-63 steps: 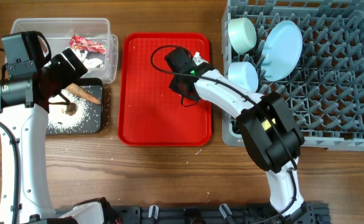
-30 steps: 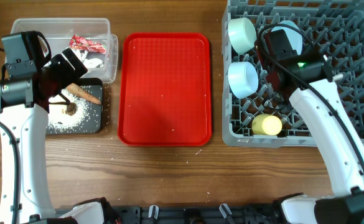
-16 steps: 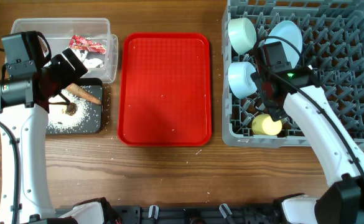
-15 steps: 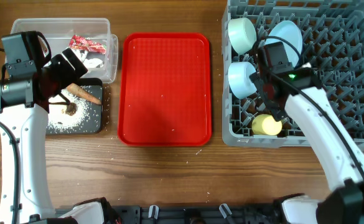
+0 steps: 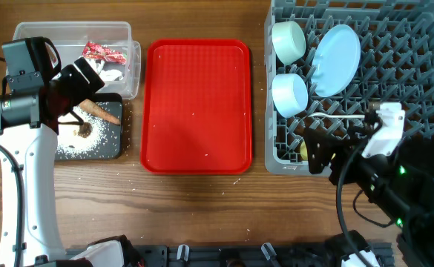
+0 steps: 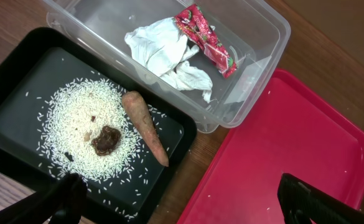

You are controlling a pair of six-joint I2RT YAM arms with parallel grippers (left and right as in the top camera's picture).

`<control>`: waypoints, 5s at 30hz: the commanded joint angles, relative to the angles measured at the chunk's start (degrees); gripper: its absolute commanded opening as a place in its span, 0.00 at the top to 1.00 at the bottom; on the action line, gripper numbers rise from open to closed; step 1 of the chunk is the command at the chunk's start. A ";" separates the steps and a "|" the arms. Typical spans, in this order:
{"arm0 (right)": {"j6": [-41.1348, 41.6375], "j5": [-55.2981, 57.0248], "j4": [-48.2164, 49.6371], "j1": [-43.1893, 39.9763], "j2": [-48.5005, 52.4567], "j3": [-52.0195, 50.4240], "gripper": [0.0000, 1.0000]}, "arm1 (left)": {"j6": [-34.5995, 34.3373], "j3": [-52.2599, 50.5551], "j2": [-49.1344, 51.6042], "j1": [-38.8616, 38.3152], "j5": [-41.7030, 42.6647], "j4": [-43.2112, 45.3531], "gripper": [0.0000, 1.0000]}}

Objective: Sort waste into correct bins and load items into the dishwasher rack

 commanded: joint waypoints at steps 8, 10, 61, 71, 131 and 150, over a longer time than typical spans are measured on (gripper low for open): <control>-22.49 -3.58 23.80 -5.46 -7.58 -21.31 0.00 | 0.70 0.42 -0.68 0.07 -0.57 0.13 0.00; -23.17 -8.31 40.98 -7.76 -12.26 -34.80 0.01 | 0.70 0.42 -0.68 0.07 -0.57 0.11 0.00; -20.20 -6.29 58.66 -11.67 -41.62 -69.05 0.00 | 0.72 0.33 -1.07 0.39 -4.37 0.02 0.00; -20.20 -6.29 58.66 -11.67 -41.62 -69.05 0.00 | 12.96 -40.57 -35.65 -1.68 9.07 43.32 0.00; -20.20 -6.29 58.66 -11.67 -41.62 -69.05 0.00 | 12.90 -78.34 -79.58 -4.55 6.10 48.98 0.00; -20.17 -6.29 58.66 -11.67 -41.62 -69.05 0.00 | 12.90 -78.34 -79.58 -4.55 6.10 48.98 0.00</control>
